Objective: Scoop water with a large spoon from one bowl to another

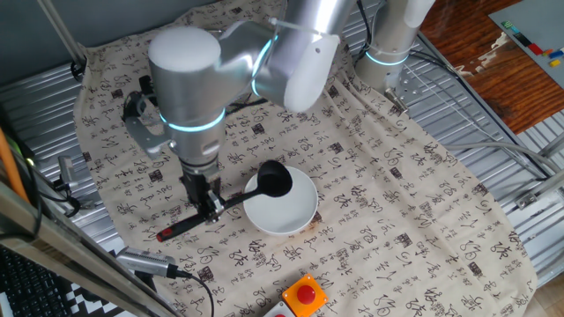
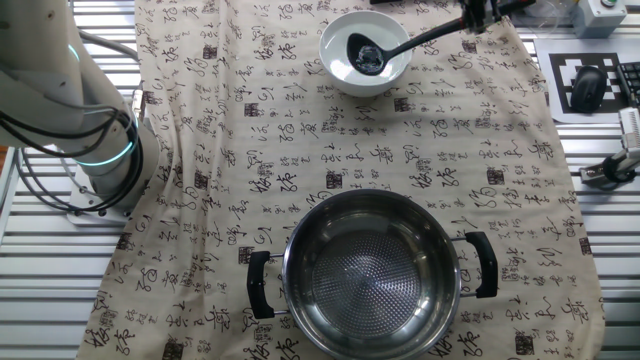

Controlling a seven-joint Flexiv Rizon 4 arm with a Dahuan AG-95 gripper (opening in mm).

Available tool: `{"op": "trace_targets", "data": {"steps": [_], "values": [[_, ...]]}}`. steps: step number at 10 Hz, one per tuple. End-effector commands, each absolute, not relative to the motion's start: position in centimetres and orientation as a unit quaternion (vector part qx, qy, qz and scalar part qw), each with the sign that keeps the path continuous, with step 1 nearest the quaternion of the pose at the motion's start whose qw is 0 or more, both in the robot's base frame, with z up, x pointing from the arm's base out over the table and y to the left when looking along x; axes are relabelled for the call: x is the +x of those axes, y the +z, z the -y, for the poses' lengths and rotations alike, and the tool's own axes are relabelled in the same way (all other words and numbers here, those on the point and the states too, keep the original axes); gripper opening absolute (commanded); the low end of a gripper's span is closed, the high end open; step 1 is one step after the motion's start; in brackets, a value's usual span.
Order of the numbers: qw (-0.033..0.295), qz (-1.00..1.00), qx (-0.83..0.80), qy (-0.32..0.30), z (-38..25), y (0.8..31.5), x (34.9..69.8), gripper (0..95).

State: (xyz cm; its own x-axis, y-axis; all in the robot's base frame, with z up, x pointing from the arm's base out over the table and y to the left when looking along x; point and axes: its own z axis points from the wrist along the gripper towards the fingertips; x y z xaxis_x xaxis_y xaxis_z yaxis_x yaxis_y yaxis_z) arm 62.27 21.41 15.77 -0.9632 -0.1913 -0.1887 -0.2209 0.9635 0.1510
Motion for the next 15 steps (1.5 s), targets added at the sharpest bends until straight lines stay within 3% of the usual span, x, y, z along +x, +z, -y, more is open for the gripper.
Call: {"op": "trace_targets", "data": {"steps": [1, 8, 15], "values": [[0.087, -0.986, -0.116, 0.088, -20.0, 15.9, 62.2, 0.0], [0.08, -0.981, -0.152, 0.092, -15.4, 16.3, 62.7, 0.0], [0.076, -0.986, -0.123, 0.081, -15.1, 16.2, 62.8, 0.0]]}}
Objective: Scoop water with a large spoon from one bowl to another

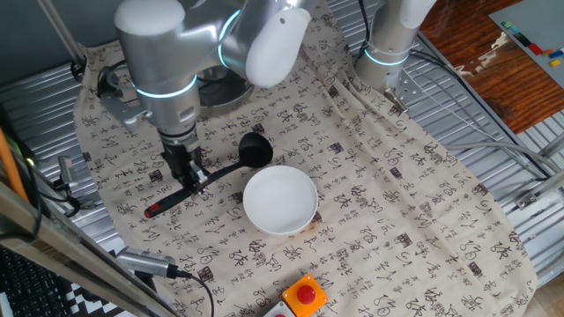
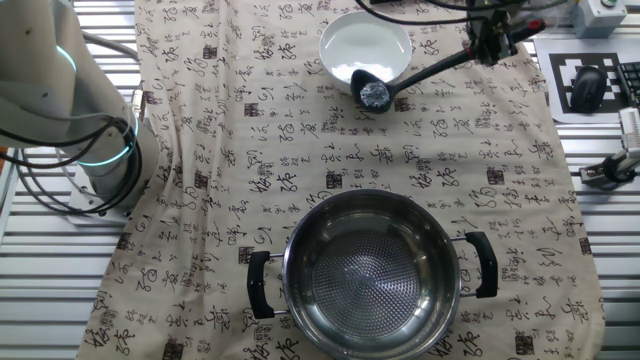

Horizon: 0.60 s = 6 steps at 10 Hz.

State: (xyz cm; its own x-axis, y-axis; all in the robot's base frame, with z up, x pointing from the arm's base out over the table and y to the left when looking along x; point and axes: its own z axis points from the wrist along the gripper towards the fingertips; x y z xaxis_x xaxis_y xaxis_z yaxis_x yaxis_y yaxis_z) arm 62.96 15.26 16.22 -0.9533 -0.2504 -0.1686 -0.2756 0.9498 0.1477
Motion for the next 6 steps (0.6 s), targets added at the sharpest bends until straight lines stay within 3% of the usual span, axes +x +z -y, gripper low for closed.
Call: {"op": "trace_targets", "data": {"steps": [1, 6], "values": [[0.077, -0.987, -0.12, 0.08, -15.1, 16.2, 62.8, 0.0], [0.071, -0.984, -0.144, 0.079, -13.5, 16.2, 62.9, 0.0]]}}
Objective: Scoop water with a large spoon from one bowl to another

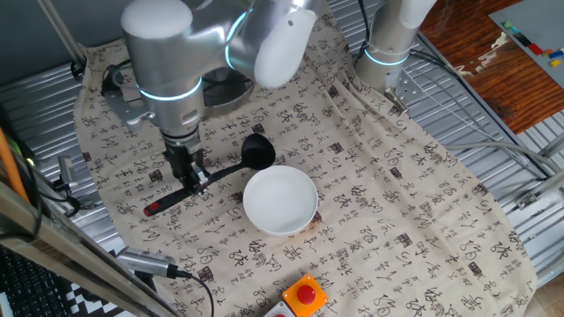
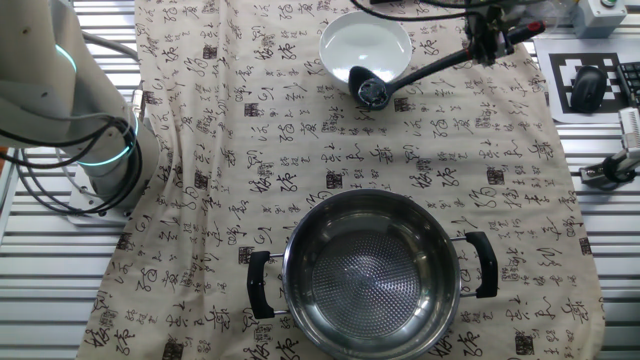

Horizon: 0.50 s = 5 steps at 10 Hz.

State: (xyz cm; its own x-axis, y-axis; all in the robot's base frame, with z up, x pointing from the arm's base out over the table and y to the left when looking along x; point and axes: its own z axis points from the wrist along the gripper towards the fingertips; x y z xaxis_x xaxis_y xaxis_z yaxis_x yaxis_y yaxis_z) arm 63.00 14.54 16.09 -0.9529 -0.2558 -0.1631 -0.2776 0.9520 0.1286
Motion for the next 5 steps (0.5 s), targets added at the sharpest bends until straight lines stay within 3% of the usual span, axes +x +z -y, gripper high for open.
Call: {"op": "trace_targets", "data": {"steps": [1, 5], "values": [[0.071, -0.982, -0.153, 0.08, -12.3, 16.3, 62.8, 0.0], [0.072, -0.975, -0.192, 0.082, -7.5, 16.2, 62.2, 0.0]]}}
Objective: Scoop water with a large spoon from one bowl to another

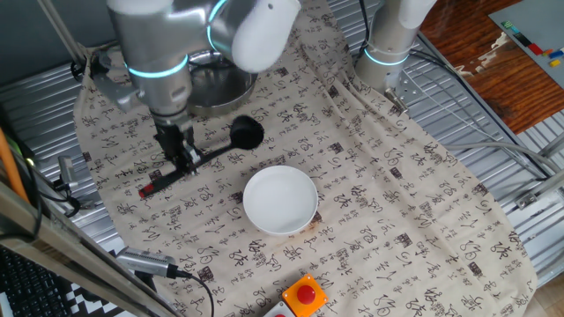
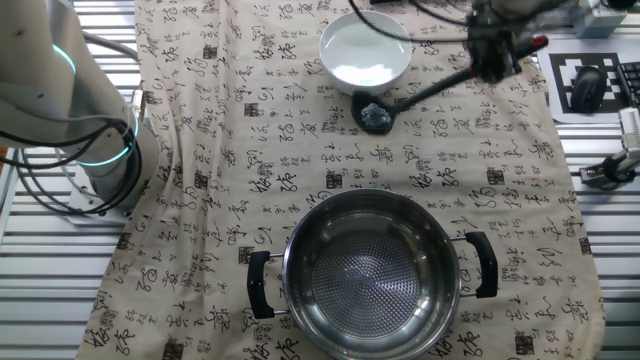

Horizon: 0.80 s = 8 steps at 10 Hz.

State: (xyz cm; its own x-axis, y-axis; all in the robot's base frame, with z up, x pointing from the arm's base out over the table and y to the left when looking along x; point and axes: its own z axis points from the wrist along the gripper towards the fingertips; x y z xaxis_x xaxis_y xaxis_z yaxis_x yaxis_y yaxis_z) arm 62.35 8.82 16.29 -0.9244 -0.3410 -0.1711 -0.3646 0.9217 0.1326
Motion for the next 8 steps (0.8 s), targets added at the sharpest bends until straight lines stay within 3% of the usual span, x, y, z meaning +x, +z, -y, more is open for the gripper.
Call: {"op": "trace_targets", "data": {"steps": [1, 8], "values": [[0.073, -0.974, -0.2, 0.082, -6.58, 16.11, 61.95, 0.0], [0.066, -0.983, -0.163, 0.059, -6.58, 16.11, 61.95, 0.0]]}}
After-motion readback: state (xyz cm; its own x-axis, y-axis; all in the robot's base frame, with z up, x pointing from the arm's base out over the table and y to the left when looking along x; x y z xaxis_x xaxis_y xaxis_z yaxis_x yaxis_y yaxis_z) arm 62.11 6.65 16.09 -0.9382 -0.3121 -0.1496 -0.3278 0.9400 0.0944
